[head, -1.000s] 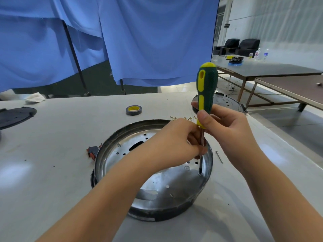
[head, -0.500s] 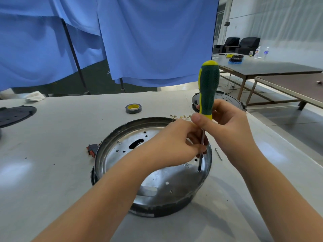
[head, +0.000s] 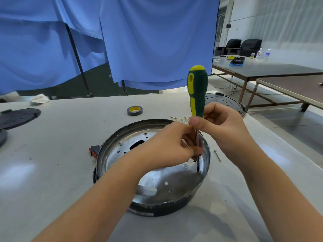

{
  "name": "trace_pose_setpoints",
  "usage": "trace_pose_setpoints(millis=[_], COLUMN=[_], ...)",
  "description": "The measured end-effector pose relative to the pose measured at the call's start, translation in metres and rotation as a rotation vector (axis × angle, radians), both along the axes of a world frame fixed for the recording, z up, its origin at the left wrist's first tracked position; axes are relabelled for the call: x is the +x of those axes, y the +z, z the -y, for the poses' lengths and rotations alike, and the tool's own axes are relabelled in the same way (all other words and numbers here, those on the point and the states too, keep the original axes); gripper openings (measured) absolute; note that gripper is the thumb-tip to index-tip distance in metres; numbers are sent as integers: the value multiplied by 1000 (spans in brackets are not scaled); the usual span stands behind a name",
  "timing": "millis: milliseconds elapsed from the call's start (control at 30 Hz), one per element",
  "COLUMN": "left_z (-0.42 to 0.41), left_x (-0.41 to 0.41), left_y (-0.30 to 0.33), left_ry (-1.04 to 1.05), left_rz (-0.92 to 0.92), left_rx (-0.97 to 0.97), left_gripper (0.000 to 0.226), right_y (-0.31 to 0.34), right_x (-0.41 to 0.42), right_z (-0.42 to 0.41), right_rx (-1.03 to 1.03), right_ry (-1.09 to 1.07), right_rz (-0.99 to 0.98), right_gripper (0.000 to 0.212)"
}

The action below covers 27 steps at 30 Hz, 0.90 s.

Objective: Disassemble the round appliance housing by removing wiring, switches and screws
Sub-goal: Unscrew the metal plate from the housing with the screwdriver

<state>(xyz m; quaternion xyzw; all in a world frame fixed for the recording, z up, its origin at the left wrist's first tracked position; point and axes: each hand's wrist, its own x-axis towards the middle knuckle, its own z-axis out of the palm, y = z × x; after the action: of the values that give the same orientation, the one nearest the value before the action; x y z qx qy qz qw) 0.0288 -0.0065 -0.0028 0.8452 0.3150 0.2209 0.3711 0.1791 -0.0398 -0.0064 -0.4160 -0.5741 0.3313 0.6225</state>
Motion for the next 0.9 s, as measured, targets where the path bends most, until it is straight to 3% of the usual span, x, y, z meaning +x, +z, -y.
trace_pose_setpoints(millis=[133, 433, 633, 800, 900], left_z=[2, 2, 1, 1, 1], left_x=[-1, -1, 0, 3, 3], left_y=[1, 2, 0, -1, -1], left_ry=[5, -76, -30, -20, -6], left_rz=[7, 77, 88, 72, 68], left_rx=[0, -219, -230, -191, -186], left_gripper=[10, 14, 17, 9, 7], right_y=[1, -3, -7, -8, -9], right_x=[10, 11, 8, 6, 7], right_z=[4, 0, -2, -6, -6], right_rx=[-57, -165, -169, -110, -97], right_ry=[219, 462, 442, 235, 177], right_rz=[-5, -200, -223, -262, -219], right_gripper=[19, 34, 34, 73, 64])
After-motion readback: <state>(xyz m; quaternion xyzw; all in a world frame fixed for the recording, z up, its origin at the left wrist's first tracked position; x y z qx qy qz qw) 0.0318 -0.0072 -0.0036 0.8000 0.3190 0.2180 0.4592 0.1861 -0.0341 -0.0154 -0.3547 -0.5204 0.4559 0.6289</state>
